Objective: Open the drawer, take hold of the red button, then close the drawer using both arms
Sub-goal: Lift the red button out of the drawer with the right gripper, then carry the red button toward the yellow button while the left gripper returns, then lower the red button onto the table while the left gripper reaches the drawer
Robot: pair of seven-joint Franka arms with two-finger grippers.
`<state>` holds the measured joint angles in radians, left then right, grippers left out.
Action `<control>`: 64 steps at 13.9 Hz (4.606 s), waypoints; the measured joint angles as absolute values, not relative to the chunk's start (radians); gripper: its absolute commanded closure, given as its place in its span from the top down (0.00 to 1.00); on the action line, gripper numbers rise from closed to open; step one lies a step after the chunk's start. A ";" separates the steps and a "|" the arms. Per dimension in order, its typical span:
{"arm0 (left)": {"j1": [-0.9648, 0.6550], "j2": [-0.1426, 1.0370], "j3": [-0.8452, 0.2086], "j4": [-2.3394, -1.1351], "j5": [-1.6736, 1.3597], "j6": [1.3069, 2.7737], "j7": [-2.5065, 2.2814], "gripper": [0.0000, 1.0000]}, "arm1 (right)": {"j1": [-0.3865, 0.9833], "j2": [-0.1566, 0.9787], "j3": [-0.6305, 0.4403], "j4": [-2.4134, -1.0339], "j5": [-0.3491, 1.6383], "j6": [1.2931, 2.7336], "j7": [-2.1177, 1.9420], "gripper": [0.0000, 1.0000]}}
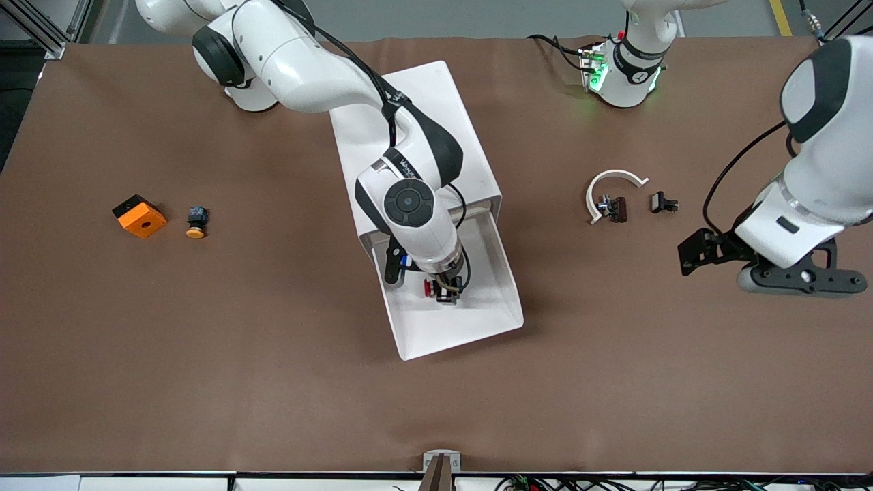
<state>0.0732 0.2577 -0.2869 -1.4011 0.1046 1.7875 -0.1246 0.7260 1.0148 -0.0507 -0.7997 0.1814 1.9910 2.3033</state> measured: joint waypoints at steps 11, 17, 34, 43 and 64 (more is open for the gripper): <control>0.079 0.157 -0.281 -1.416 0.112 1.645 -0.125 1.00 | 0.663 0.994 -0.030 -0.715 0.215 1.996 2.338 0.00; -0.059 0.161 -0.066 -1.421 0.111 1.645 -0.093 1.00 | 0.554 0.917 0.086 -0.640 0.231 1.892 2.319 0.00; -0.085 0.189 -0.005 -1.430 -0.057 1.624 -0.073 1.00 | 0.116 0.473 0.267 -0.954 0.248 1.220 0.727 0.00; -0.140 0.484 -0.009 -1.400 -0.142 1.976 -0.137 1.00 | -0.031 -0.049 0.266 -1.886 0.247 1.622 0.399 0.00; -0.449 0.809 -0.010 -1.362 -0.147 2.683 -0.576 0.11 | -0.216 -0.043 0.268 -2.669 0.213 2.509 0.130 0.00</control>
<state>-0.4486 0.8087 -0.0102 -1.3620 -0.1470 2.6826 -0.5764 -0.2157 -0.0428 0.2677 -2.6686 0.2127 2.5088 0.1301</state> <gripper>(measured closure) 0.877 0.577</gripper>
